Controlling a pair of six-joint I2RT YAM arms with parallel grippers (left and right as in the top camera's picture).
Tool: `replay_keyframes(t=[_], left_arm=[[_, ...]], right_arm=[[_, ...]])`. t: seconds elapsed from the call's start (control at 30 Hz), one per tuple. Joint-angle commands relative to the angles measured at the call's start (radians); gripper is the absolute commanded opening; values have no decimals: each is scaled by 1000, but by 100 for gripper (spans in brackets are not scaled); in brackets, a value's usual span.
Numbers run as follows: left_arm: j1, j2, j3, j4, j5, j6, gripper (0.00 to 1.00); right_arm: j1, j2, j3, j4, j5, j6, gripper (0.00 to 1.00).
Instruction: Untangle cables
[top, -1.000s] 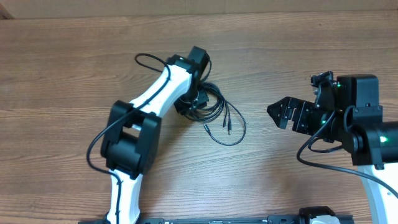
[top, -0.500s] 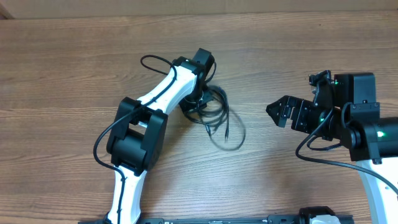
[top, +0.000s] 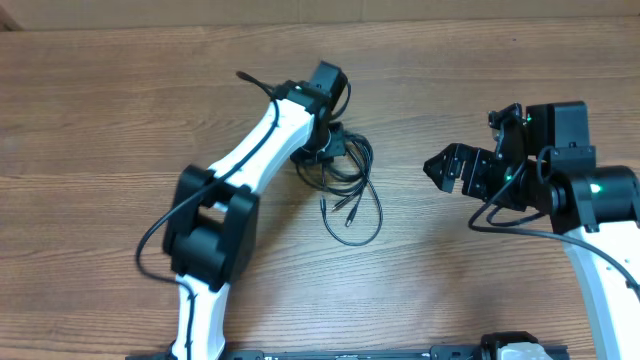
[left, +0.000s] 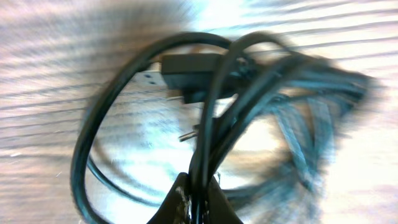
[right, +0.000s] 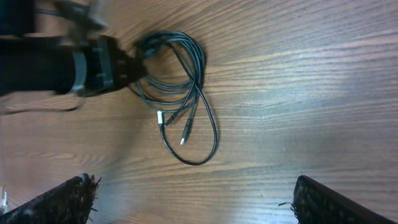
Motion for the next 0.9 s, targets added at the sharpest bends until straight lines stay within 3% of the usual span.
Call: replay_keyframes(t=[0.0,0.17,0.43,0.87], left_arm=[[-6,-200,43,1,77,94,4],[8,-294,43,-68,229,166,4],[16,-307,43,-191,463,352,4],[119,-307,43,-183,849,355,4]], right_arm=[[5,27,24,32,-2,2,100],[6,66,24,105,-26,-6,100],[7,133,23,167,-144,-89,98],[70,227,21,193,-237,-269,85]])
